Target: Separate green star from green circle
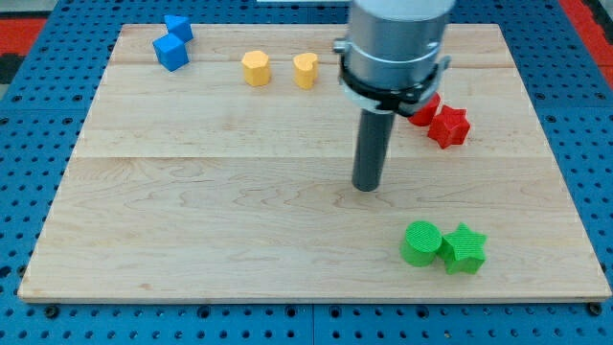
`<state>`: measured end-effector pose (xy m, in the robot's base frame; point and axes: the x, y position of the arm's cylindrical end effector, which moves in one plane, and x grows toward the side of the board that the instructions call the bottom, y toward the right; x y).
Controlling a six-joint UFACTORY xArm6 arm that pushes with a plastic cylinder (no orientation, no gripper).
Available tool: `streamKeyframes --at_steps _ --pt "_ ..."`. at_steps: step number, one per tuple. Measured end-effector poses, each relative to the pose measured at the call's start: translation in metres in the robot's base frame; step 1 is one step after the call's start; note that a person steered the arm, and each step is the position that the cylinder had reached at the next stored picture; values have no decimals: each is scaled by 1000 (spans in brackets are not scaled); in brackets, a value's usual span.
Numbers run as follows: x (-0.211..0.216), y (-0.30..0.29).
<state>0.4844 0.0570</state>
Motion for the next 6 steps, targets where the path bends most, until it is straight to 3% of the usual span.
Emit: streamKeyframes --at_steps 2,3,5,6 --pt "114 15" --pt "134 70" --pt "117 33" --pt "111 61"
